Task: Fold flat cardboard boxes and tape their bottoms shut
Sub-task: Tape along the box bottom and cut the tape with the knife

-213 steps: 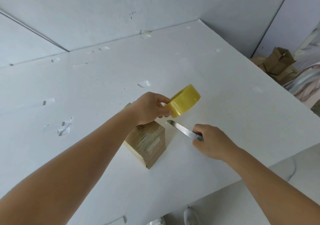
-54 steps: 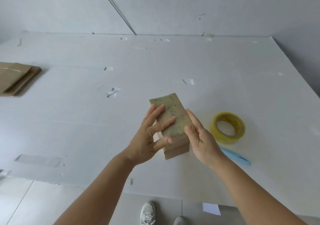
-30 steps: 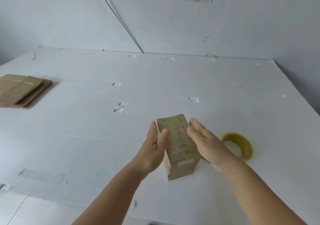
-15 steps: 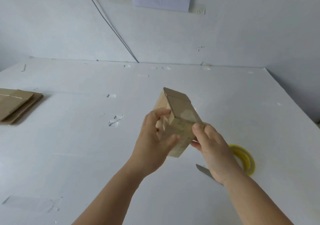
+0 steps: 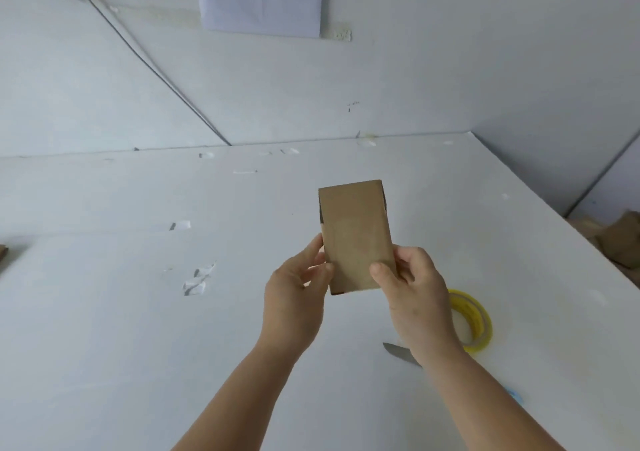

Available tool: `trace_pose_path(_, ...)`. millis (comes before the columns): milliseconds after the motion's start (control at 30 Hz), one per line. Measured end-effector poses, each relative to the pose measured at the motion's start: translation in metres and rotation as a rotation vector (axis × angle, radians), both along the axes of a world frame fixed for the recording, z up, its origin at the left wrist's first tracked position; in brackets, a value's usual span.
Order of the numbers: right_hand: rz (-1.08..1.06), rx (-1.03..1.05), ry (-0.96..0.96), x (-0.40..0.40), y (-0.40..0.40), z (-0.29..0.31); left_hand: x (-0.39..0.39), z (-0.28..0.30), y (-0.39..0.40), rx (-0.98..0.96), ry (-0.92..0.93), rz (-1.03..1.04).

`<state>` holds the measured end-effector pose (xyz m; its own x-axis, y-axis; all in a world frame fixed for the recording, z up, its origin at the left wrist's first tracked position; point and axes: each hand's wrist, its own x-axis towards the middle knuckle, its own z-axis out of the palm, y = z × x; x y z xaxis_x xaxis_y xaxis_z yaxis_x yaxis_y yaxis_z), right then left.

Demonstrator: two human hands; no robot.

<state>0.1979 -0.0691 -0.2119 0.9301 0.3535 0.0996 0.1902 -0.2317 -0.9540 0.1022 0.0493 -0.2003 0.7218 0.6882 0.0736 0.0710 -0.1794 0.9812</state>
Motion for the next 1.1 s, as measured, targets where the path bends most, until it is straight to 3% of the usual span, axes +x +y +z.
trace_pose_path(367, -0.069, -0.103, -0.080, 0.100, -0.014, 0.010, 0.115, 0.002, -0.007, 0.233, 0.059, -0.055)
trace_pose_path(600, -0.077, -0.234, -0.207, 0.200, -0.022, -0.006, 0.215, -0.013, -0.017, 0.323, 0.173, 0.053)
trace_pose_path(733, -0.050, -0.264, -0.254, 0.256, -0.021, -0.023, 0.273, -0.031, -0.015, 0.304, 0.267, 0.105)
trace_pose_path(1100, 0.042, -0.268, -0.248, 0.363, 0.000, -0.073, 0.377, -0.078, 0.001, 0.197, 0.281, 0.176)
